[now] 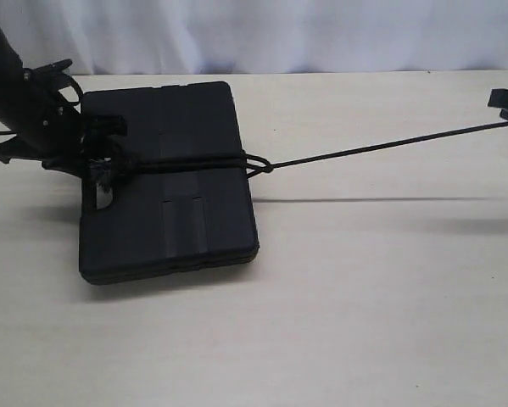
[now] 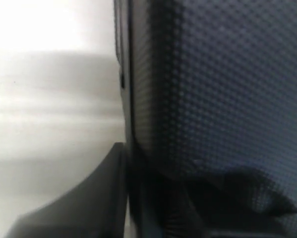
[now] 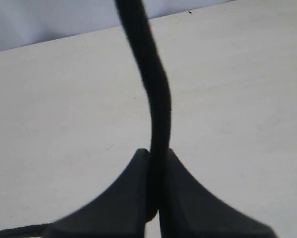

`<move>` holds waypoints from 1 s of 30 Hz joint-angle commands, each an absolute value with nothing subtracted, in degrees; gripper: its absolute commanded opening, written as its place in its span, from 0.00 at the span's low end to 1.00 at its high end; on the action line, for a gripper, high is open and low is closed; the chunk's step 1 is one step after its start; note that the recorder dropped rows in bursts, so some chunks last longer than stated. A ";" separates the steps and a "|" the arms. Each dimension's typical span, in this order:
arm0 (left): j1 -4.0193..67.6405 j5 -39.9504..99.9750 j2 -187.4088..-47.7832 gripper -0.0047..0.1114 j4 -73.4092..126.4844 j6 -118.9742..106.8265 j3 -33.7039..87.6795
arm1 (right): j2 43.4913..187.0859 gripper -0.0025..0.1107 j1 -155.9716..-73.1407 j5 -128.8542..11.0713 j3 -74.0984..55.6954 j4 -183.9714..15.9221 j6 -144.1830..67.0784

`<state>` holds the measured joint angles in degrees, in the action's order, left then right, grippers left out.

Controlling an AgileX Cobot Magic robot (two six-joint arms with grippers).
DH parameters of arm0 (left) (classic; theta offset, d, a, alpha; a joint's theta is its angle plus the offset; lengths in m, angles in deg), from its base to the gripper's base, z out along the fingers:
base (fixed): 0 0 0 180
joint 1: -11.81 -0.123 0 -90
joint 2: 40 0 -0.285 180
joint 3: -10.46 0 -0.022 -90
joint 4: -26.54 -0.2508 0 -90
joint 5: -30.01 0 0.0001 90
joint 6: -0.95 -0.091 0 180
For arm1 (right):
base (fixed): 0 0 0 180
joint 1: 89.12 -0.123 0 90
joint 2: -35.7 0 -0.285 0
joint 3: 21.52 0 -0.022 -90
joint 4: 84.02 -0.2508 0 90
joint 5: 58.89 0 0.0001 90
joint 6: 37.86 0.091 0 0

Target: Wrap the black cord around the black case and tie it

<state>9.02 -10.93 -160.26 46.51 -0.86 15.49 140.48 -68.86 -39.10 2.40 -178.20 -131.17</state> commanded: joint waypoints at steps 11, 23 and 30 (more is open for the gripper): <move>7.34 -4.80 -163.96 0.04 47.54 -6.00 15.66 | 145.31 0.06 -66.45 -48.57 1.82 -179.05 -133.56; 12.22 2.16 -165.82 0.04 55.77 -18.51 15.66 | 145.47 0.06 -66.45 -48.57 1.72 -179.05 -134.22; 13.19 4.94 -166.48 0.14 56.18 -18.48 15.33 | 145.45 0.06 -66.45 -48.33 1.72 -179.05 -134.21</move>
